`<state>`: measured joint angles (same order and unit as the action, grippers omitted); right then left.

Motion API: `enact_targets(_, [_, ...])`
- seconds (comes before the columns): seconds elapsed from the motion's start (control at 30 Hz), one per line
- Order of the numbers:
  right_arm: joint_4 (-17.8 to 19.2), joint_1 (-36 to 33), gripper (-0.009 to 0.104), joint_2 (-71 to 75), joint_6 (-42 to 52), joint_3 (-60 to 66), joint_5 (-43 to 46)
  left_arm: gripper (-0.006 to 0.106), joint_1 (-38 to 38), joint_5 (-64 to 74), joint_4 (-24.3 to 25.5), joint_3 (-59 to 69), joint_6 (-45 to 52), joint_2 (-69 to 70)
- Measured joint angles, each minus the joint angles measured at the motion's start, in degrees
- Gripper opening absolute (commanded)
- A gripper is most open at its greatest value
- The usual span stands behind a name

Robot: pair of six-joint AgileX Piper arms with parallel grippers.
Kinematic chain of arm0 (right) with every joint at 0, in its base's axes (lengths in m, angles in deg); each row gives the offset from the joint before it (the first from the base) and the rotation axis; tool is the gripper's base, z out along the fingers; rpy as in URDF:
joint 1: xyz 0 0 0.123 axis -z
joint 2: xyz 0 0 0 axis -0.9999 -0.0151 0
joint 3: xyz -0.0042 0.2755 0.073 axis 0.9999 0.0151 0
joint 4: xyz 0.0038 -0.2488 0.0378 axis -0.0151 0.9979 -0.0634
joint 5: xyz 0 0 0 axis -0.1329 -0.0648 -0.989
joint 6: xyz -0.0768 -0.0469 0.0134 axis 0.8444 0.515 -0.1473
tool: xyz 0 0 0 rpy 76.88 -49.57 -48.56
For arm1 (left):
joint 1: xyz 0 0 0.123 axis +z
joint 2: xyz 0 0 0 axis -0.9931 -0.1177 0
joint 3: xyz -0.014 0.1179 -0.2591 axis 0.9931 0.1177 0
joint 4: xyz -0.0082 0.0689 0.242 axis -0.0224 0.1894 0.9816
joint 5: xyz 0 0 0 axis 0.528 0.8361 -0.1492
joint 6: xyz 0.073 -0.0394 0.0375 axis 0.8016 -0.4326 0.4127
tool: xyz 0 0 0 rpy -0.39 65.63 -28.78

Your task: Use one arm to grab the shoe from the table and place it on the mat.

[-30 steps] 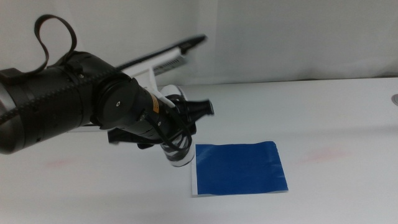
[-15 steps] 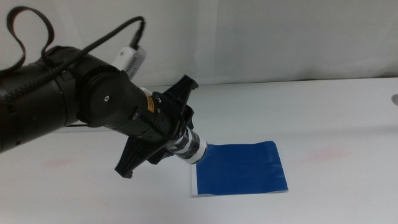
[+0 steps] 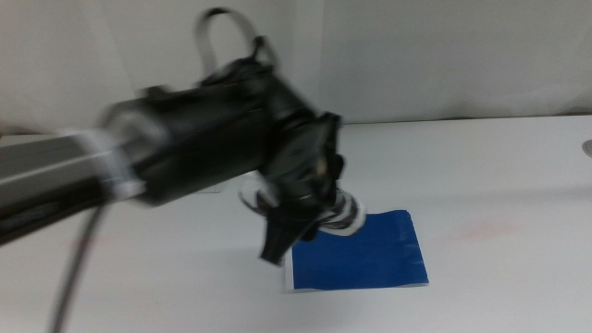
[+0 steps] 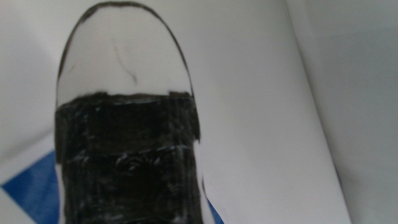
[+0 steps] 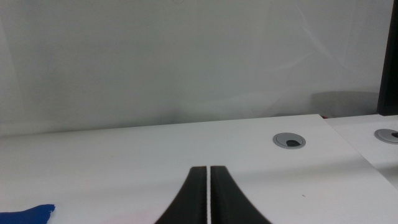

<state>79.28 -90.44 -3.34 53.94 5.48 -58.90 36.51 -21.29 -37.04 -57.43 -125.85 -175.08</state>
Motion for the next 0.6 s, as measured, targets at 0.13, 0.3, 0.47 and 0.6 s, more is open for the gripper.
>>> enact_targets(0.13, [0.00,0.00,-0.002,0.00,0.00,0.00,0.00,-0.003,-1.55,5.32,0.10,-8.39,-0.10,-6.13])
enact_targets(0.3, [0.00,0.00,-0.002,0.00,0.00,0.00,0.00,-0.003,-1.93,6.76,-1.27,-13.75,-0.49,-12.01])
enact_targets(0.47, [0.00,0.00,-0.002,0.00,-0.18,0.00,0.00,-0.003,-1.93,6.91,-3.70,-15.17,-0.86,-16.38])
enact_targets(0.6, [0.00,0.00,-0.002,0.00,-0.18,0.00,0.00,-0.003,-1.93,6.71,-4.40,-15.17,-1.32,-18.84])
